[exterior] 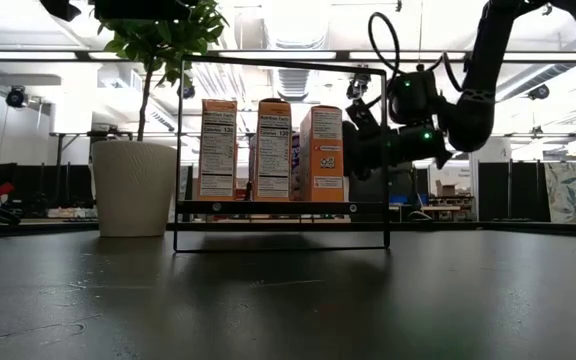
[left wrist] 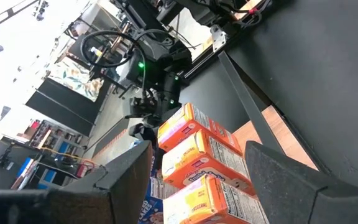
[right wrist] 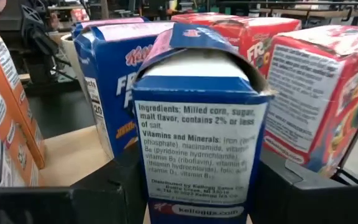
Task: Stack cereal on shelf
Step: Put the blue cereal box on the shelf aligned with the other blue cereal boxes
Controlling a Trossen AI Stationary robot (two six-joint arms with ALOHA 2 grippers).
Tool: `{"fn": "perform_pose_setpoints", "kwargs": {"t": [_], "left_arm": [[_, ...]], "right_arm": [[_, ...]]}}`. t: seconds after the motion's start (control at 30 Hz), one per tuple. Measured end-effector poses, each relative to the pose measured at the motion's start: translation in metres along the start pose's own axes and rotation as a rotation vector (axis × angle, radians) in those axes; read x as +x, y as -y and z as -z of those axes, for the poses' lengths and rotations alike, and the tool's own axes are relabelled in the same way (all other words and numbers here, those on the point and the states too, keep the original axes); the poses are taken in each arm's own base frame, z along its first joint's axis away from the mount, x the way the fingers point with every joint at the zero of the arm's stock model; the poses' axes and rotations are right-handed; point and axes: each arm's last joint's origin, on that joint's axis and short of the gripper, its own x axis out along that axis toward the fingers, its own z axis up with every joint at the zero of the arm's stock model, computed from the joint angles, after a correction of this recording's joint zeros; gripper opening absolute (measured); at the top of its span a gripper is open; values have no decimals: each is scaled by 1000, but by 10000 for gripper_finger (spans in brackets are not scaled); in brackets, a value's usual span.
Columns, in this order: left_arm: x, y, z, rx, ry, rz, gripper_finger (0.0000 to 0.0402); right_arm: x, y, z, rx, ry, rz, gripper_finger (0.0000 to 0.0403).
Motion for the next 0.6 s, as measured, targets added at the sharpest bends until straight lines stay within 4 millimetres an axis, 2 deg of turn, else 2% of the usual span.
{"fn": "perform_pose_setpoints", "kwargs": {"t": [0.6], "left_arm": [[0,1,1,6,-4,2,241]], "right_arm": [[1,0,-4,-10,-22,0,196]]}}
